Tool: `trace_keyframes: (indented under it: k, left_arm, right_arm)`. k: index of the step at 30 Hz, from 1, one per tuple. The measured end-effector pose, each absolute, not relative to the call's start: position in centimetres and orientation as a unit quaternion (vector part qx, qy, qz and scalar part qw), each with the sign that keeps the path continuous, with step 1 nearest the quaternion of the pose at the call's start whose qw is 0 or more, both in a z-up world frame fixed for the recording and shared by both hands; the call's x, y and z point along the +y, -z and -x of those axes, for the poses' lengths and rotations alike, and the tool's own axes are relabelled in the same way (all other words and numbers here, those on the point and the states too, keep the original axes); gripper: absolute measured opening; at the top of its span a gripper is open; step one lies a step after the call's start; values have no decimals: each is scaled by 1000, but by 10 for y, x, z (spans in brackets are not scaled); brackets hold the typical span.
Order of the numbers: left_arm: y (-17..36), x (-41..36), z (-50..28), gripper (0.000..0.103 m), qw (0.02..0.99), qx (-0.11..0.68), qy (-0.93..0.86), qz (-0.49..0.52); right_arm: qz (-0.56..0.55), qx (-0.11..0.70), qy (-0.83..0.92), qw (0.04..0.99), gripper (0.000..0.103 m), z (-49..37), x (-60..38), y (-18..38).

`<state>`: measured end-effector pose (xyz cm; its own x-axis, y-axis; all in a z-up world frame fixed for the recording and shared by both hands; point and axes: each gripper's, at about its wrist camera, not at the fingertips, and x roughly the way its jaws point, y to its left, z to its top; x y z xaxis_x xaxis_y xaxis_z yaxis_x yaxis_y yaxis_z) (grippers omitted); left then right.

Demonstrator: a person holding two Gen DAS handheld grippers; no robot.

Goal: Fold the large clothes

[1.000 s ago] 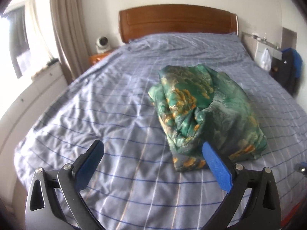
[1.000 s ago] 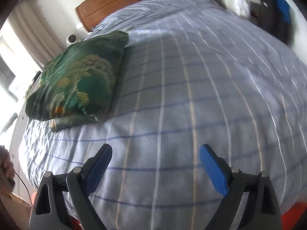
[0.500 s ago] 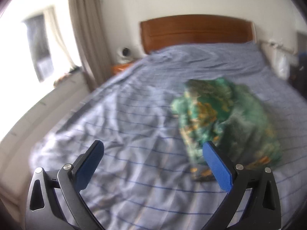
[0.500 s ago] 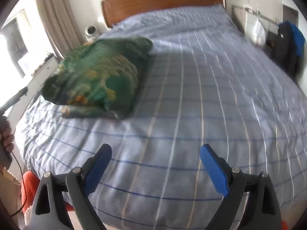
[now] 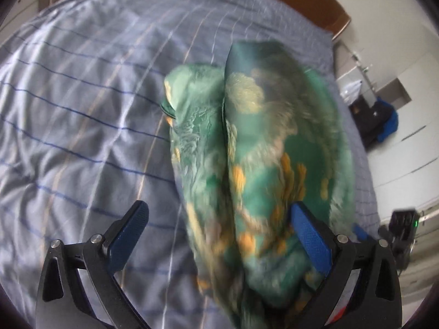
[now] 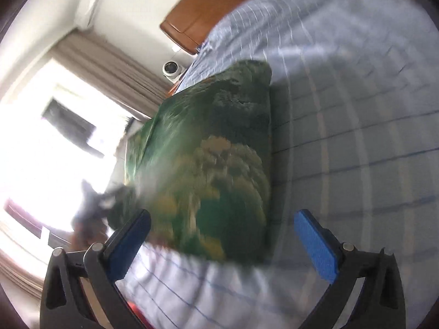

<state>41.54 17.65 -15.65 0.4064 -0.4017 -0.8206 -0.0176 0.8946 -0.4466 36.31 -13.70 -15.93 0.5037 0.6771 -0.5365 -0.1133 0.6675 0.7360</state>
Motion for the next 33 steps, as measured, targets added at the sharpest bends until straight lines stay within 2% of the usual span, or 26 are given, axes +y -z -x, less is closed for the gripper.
trace_keyframes:
  k: [8,10,11,12,14,17,21,26,27,28,29,31,32,33]
  left_arm:
    - [213,169,-447,103,765,583,127,244]
    - [220,172,-448,101,754,591,127,259]
    - [217,169,-446,79,761,583,136,249]
    - [211,164,-444,64,766,573,156,246]
    - [194,154,-435,54,789,558,150,212]
    - [171,149,-417,48,808,534,149,199]
    - [134,153,-391,47,830,493,158,208]
    - [88,148,-368,48,854,453,168,194]
    - [84,144,-366,49,858,450,167,182]
    - [84,137,-365,56,861,450,164,171]
    - [90,131,-366,66,862,454,157,163]
    - [106,123,-364,79,867,456,138,148]
    - [113,117,-358,81,873,453,120,133]
    - [116,115,-347,81,881,447,101,114]
  right_arm:
    - [-389,506,-271,720,103,-457,-89,230]
    - [-364,511,-269,731,99,-461,-78,229]
    - [-326,505,-271,752,91,-459,-72,218]
    - [-296,501,-269,768,84,-455,-67,209]
    - [-230,488,-268,798,75,-444,-53,189]
    - [-148,442,-283,838,68,-423,-33,152]
    - [-101,377,-313,866,67,-390,-14,106]
    - [-114,321,-345,875,67,-369,-22,60]
    - [-121,319,-348,874,67,-369,-26,57]
    - [-128,319,-348,872,67,-370,-32,56]
    - [-141,324,-350,867,71,-374,-38,62]
    - [-190,373,-338,843,89,-387,-57,93]
    - [-198,388,-321,841,100,-391,-69,107]
    - [-193,403,-275,851,103,-388,-82,123]
